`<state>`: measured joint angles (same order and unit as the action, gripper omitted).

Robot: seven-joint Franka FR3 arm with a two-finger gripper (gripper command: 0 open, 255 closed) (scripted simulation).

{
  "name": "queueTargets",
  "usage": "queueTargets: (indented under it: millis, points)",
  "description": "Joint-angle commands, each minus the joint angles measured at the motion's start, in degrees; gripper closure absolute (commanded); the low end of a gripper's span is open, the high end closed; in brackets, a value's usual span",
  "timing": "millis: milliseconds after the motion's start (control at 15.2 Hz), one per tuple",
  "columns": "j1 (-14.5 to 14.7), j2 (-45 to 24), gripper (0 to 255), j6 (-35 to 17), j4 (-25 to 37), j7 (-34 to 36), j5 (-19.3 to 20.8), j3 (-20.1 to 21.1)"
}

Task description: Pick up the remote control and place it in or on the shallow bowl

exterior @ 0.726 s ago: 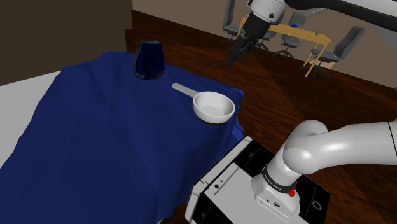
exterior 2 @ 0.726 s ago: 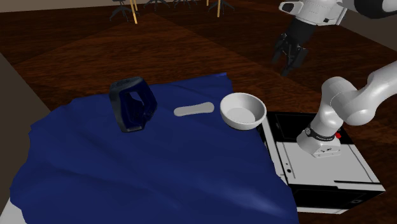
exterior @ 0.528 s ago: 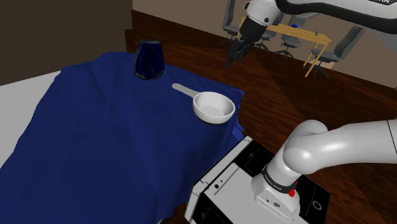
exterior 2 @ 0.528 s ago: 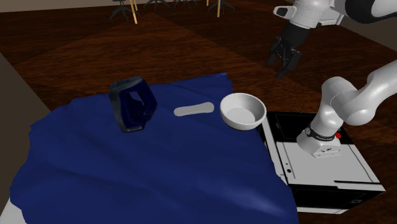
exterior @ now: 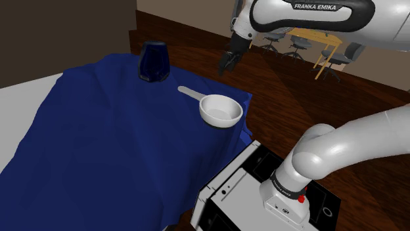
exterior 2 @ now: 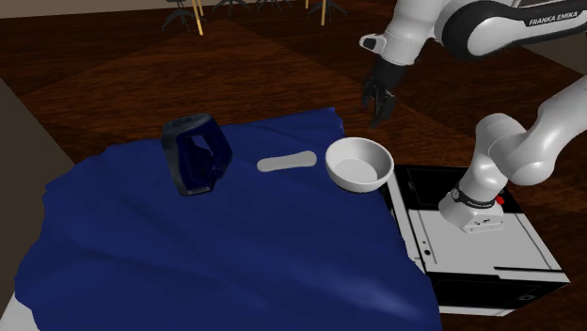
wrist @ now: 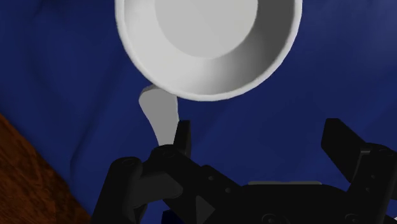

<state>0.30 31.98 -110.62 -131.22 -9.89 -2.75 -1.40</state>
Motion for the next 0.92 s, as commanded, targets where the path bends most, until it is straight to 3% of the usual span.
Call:
queueTargets:
  millis: [0, 858]
  points:
    - [0.0, -3.6, 0, -3.2, 0.1, -1.1, 0.2, -0.4]
    - [-0.6, -30.0, 0, -17.3, 10.5, -8.9, 0.2, -3.4]
